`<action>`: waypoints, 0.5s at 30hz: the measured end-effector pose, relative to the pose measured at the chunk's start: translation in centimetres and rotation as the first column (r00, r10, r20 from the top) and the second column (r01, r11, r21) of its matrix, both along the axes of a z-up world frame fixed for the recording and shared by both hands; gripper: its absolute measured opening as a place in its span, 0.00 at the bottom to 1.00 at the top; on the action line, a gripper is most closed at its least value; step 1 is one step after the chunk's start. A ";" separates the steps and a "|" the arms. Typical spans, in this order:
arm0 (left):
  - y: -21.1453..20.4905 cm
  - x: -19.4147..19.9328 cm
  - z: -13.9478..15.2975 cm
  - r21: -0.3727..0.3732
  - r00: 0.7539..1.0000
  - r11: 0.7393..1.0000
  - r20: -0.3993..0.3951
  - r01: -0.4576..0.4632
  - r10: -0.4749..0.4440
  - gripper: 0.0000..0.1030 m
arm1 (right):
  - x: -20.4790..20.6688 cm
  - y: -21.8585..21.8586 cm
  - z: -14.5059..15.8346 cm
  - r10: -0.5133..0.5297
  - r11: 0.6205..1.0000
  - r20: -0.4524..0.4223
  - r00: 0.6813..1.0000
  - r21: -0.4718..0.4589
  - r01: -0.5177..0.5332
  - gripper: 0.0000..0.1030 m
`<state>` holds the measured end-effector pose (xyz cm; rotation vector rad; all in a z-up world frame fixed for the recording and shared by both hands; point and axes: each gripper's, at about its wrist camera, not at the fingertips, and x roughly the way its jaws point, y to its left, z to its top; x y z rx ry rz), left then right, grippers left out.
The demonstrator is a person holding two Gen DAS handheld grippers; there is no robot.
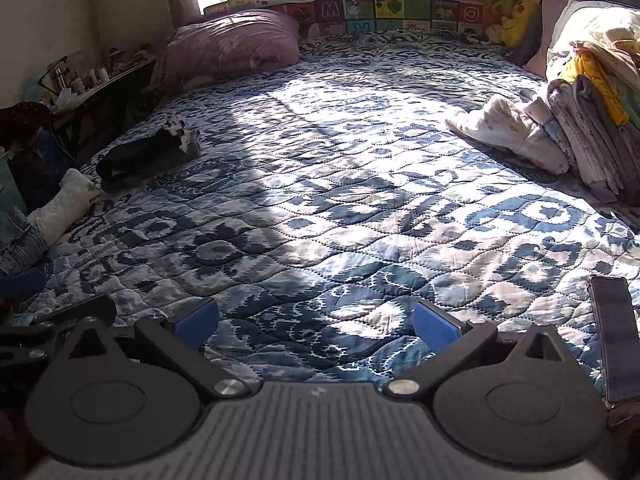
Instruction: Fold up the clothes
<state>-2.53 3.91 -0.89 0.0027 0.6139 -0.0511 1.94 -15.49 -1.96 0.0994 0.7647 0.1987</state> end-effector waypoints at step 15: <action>-2.6 0.5 0.2 -0.062 0.999 0.997 -0.036 -0.039 0.036 1.00 | -1.6 -3.0 0.9 -0.054 0.998 0.022 0.998 -0.020 0.055 1.00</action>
